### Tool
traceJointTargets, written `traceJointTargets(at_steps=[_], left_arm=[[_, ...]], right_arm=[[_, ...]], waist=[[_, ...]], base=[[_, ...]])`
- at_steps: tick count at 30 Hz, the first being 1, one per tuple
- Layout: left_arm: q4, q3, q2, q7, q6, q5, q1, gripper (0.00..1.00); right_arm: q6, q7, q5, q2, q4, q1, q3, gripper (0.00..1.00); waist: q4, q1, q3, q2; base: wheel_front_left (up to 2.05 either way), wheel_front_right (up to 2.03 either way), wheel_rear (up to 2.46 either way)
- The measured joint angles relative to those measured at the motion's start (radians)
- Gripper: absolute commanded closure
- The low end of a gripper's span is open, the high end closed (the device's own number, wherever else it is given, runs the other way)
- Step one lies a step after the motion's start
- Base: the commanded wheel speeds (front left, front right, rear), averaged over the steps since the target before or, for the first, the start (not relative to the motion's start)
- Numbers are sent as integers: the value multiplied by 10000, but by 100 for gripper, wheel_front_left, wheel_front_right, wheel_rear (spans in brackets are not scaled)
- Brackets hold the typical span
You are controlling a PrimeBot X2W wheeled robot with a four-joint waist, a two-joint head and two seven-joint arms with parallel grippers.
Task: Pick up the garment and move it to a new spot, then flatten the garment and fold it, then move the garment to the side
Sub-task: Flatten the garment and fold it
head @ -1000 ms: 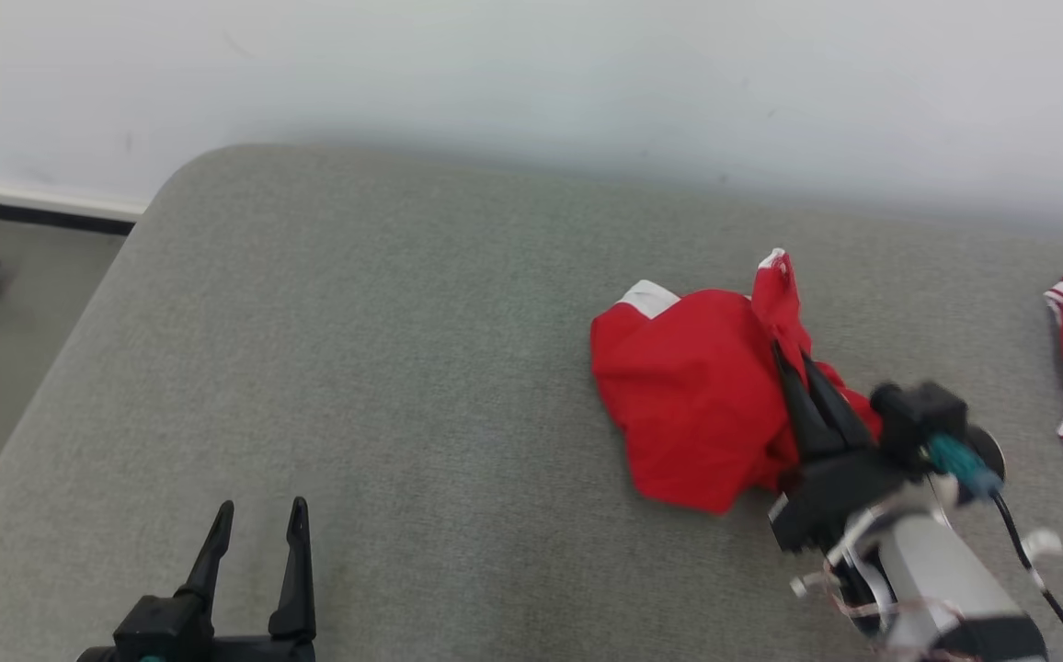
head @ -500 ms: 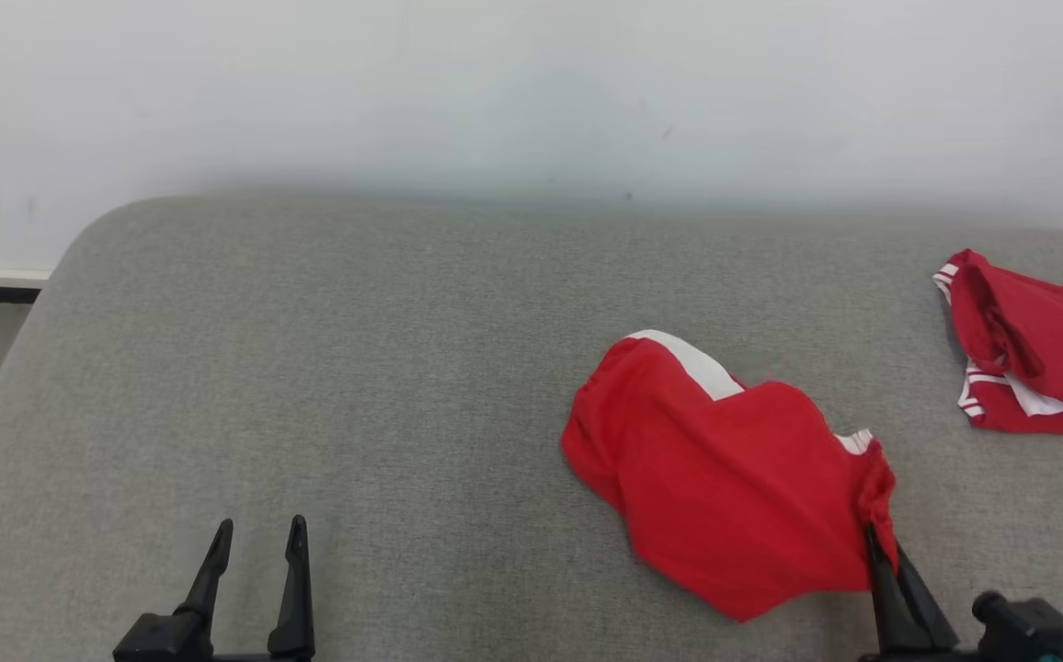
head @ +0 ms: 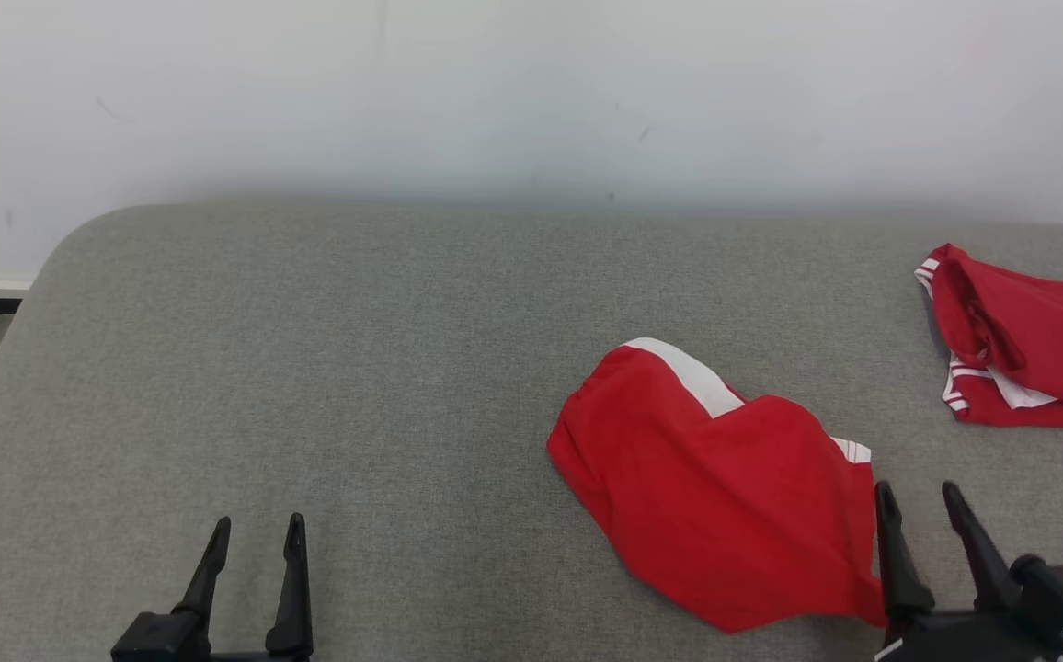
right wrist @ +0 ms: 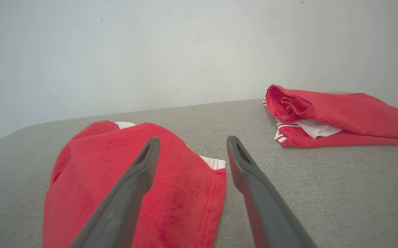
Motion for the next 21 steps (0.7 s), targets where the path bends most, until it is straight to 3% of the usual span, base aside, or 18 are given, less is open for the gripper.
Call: traceJointTargets(at_steps=[11, 21], left_arm=[[-79, 4, -19, 0, -15, 44, -47, 0], [-121, 31, -38, 0, -15, 31, -313, 0]], right_arm=[[0, 798, -213, -940, 1733, -2103, -148, 0], [2, 1227, -424, -1127, 4107, -3483, -167, 0]], waist=[[332, 0, 184, 0], [692, 1, 752, 1]], base=[[0, 0, 0], [0, 0, 0]])
